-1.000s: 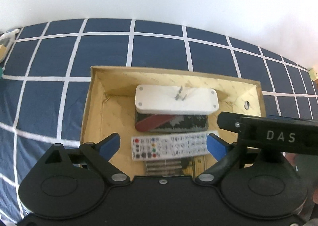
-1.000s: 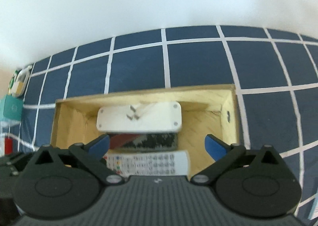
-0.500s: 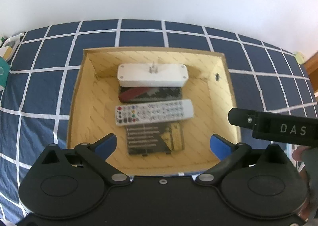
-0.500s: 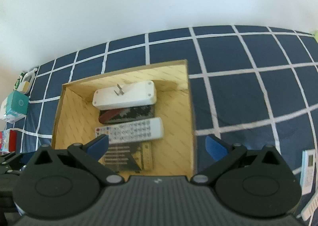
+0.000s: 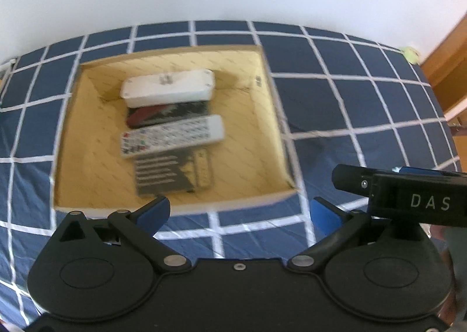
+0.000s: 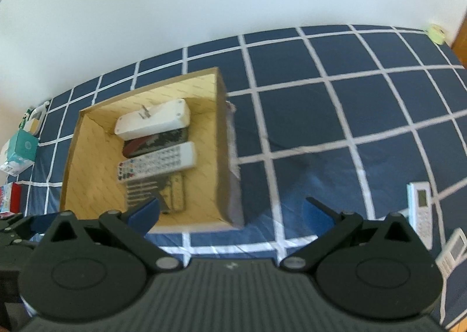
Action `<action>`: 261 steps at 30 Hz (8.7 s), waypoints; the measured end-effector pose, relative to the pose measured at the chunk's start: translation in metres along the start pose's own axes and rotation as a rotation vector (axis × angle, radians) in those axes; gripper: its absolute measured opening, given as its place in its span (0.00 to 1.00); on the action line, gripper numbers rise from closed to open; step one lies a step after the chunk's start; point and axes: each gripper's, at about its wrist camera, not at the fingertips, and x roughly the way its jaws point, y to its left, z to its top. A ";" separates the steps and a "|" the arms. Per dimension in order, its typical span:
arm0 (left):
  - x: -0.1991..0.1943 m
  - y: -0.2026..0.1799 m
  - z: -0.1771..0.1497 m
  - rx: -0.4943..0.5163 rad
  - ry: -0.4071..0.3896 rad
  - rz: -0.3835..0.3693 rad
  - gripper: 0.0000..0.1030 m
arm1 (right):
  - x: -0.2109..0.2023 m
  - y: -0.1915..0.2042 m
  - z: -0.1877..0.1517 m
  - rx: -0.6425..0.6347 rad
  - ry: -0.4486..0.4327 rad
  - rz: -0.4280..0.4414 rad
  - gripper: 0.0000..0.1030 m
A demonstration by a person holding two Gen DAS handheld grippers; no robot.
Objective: Organize objects
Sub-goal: 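Open the right gripper to release the plate and lift away, then move the right gripper to the white air-conditioner remote on the sheet, then close the right gripper on the white air-conditioner remote, then lift and carry the remote with the right gripper toward the box, then lower the remote into the box beside the white plate, then open the right gripper to release the remote and lift away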
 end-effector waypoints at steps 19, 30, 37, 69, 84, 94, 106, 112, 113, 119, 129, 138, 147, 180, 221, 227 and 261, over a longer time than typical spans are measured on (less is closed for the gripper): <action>0.033 -0.151 -0.052 -0.075 0.059 0.027 1.00 | -0.033 -0.170 -0.039 -0.021 0.056 -0.009 1.00; 0.056 -0.220 -0.088 -0.158 0.089 0.057 1.00 | -0.041 -0.247 -0.053 -0.130 0.112 0.000 1.00; 0.067 -0.239 -0.094 -0.157 0.108 0.056 1.00 | -0.047 -0.275 -0.056 -0.153 0.122 0.003 1.00; 0.161 -0.338 -0.164 -0.528 0.187 0.037 1.00 | 0.044 -0.374 -0.063 -0.399 0.355 0.039 1.00; 0.176 -0.353 -0.166 -0.595 0.177 0.014 0.93 | 0.070 -0.379 -0.075 -0.485 0.420 0.109 0.89; 0.180 -0.359 -0.154 -0.592 0.175 -0.010 0.81 | 0.076 -0.375 -0.067 -0.509 0.454 0.143 0.82; 0.179 -0.360 -0.150 -0.582 0.173 -0.046 0.68 | 0.074 -0.374 -0.063 -0.497 0.475 0.159 0.72; 0.175 -0.354 -0.150 -0.580 0.179 -0.048 0.68 | 0.071 -0.368 -0.064 -0.497 0.468 0.150 0.71; 0.172 -0.352 -0.150 -0.579 0.176 -0.044 0.68 | 0.068 -0.367 -0.068 -0.496 0.465 0.154 0.71; 0.144 -0.339 -0.141 -0.575 0.144 -0.012 0.68 | 0.050 -0.349 -0.062 -0.500 0.437 0.182 0.71; 0.105 -0.315 -0.113 -0.562 0.074 0.047 0.68 | 0.025 -0.312 -0.030 -0.517 0.367 0.240 0.71; 0.092 -0.286 -0.086 -0.530 0.026 0.068 0.68 | 0.023 -0.277 -0.007 -0.507 0.308 0.271 0.71; 0.079 -0.227 -0.056 -0.451 0.012 0.053 0.68 | 0.026 -0.226 0.012 -0.465 0.264 0.258 0.71; 0.016 0.039 0.016 -0.174 0.022 -0.003 0.68 | 0.042 0.046 0.027 -0.197 0.143 0.198 0.71; 0.153 0.165 0.122 -0.130 0.182 -0.076 0.68 | 0.214 0.122 0.102 -0.091 0.258 0.112 0.71; 0.167 0.168 0.132 -0.105 0.207 -0.074 0.68 | 0.229 0.121 0.108 -0.061 0.273 0.110 0.71; 0.118 0.162 0.117 -0.172 0.140 -0.013 0.73 | 0.195 0.116 0.111 -0.086 0.210 0.114 0.74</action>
